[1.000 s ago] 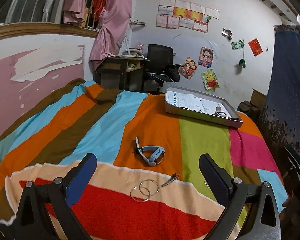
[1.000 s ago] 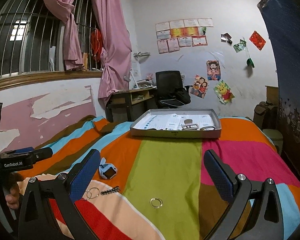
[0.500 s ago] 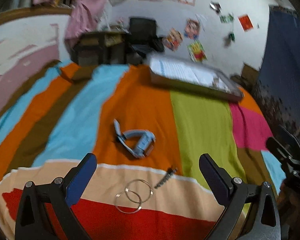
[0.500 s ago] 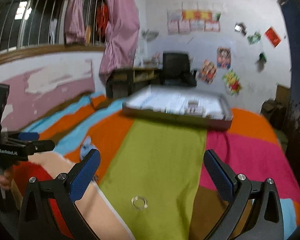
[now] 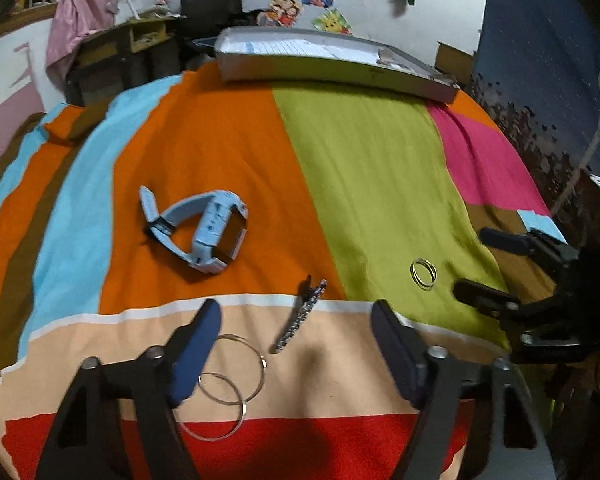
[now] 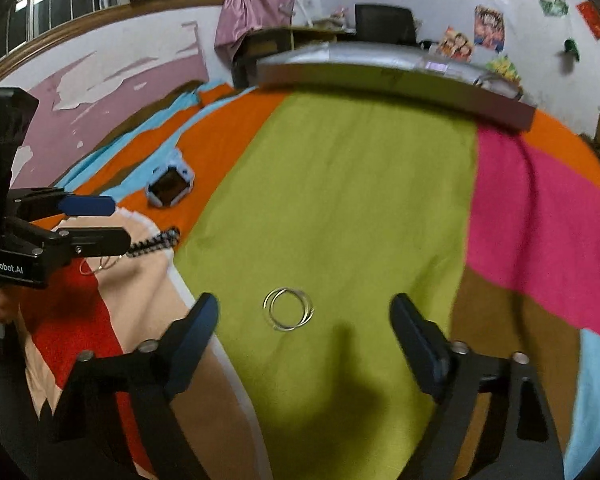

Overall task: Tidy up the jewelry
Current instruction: 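Grasp the black beaded hair pin with the left tool while the right tool grasps a silver ring, then lower the pin and ring into the tray and open both tools, then withdraw both open tools from the tray back over the bedspread, then move both tools toward the light-blue watch and silver hoop earrings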

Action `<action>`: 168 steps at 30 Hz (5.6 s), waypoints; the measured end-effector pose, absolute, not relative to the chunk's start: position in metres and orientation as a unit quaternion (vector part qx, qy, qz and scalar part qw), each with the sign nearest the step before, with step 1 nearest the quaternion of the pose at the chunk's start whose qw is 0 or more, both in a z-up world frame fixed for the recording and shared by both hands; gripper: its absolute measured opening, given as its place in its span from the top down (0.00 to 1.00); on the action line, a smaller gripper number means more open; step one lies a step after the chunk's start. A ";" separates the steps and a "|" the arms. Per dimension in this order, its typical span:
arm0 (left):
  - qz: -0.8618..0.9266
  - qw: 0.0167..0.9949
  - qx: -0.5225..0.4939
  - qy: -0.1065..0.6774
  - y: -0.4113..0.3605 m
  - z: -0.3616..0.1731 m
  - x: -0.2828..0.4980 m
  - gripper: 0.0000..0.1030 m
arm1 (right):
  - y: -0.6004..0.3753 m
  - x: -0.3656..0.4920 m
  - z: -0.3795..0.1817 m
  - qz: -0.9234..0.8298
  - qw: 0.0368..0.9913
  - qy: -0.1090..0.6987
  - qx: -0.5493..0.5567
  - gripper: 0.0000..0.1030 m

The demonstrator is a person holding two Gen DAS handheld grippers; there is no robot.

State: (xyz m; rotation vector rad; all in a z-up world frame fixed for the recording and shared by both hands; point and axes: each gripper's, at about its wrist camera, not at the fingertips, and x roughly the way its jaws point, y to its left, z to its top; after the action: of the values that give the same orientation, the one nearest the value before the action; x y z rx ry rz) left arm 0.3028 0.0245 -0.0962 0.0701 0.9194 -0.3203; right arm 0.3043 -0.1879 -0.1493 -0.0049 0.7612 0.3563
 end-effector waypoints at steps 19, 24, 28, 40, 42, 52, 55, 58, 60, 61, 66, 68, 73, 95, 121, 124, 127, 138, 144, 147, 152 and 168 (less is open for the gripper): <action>-0.184 0.855 0.046 0.483 0.009 -0.124 0.317 0.90 | -0.175 0.331 -0.195 0.189 0.888 0.414 0.063 0.68; -0.191 0.854 0.035 0.483 0.011 -0.124 0.316 0.94 | -0.176 0.330 -0.195 0.200 0.887 0.410 0.068 0.75; -0.202 0.855 0.023 0.477 0.010 -0.121 0.313 0.94 | -0.177 0.325 -0.187 0.209 0.893 0.392 0.071 0.75; -0.207 0.886 -0.029 0.414 0.009 -0.078 0.318 0.94 | -0.191 0.312 -0.132 0.215 0.919 0.324 0.061 0.75; -0.210 0.891 -0.044 0.401 0.008 -0.065 0.331 0.94 | -0.197 0.312 -0.117 0.216 0.924 0.310 0.058 0.75; -0.191 0.918 -0.057 0.342 0.000 -0.003 0.429 0.94 | -0.214 0.383 -0.026 0.222 0.941 0.256 0.012 0.75; -0.184 0.924 -0.054 0.331 -0.001 0.008 0.465 0.94 | -0.213 0.420 -0.007 0.214 0.946 0.245 -0.002 0.75; -0.180 0.922 -0.073 0.334 0.003 0.008 0.499 0.94 | -0.206 0.457 0.002 0.199 0.951 0.237 -0.018 0.75; -0.174 0.921 -0.079 0.340 0.003 0.004 0.518 0.94 | -0.201 0.480 0.003 0.191 0.952 0.239 -0.020 0.75; -0.173 0.920 -0.081 0.343 0.003 0.000 0.526 0.94 | -0.199 0.488 0.002 0.187 0.952 0.241 -0.021 0.75; -0.162 0.911 -0.087 0.369 0.002 -0.024 0.548 0.94 | -0.185 0.523 -0.018 0.175 0.948 0.266 -0.027 0.75; -0.160 0.908 -0.089 0.377 0.004 -0.031 0.551 0.94 | -0.180 0.530 -0.028 0.173 0.945 0.276 -0.027 0.75; -0.161 0.906 -0.097 0.380 0.007 -0.041 0.553 0.94 | -0.178 0.533 -0.043 0.172 0.942 0.286 -0.029 0.75; -0.118 0.964 -0.132 0.197 0.016 0.062 0.417 0.00 | -0.234 0.411 0.047 0.135 0.980 0.144 0.030 0.27; -0.035 0.994 -0.033 0.099 0.038 0.126 0.130 0.00 | -0.220 0.135 0.113 0.158 0.987 0.017 0.035 0.01; -0.033 0.993 -0.024 0.110 0.043 0.118 0.110 0.00 | -0.212 0.116 0.102 0.162 0.986 0.025 0.033 0.01; -0.033 0.991 -0.012 0.128 0.050 0.110 0.097 0.00 | -0.206 0.103 0.091 0.168 0.984 0.036 0.037 0.01; -0.028 0.978 0.008 0.206 0.095 0.073 0.076 0.00 | -0.168 0.085 0.038 0.159 0.984 0.074 0.026 0.01; -0.025 0.973 -0.009 0.227 0.114 0.059 0.084 0.00 | -0.150 0.098 0.025 0.172 0.980 0.099 0.014 0.01; -0.024 0.972 -0.020 0.232 0.123 0.056 0.091 0.00 | -0.142 0.107 0.022 0.173 0.979 0.106 0.010 0.01; -0.019 0.971 -0.032 0.236 0.132 0.053 0.108 0.00 | -0.130 0.125 0.020 0.173 0.978 0.113 0.009 0.01; -0.011 0.963 -0.062 0.262 0.153 0.044 0.191 0.00 | -0.108 0.200 0.015 0.168 0.977 0.129 0.009 0.01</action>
State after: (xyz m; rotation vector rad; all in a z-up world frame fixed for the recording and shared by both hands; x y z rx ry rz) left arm 0.1908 0.1535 0.0439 -0.1257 0.5309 -0.0221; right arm 0.1998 -0.1085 0.0154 0.0186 0.2601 0.3391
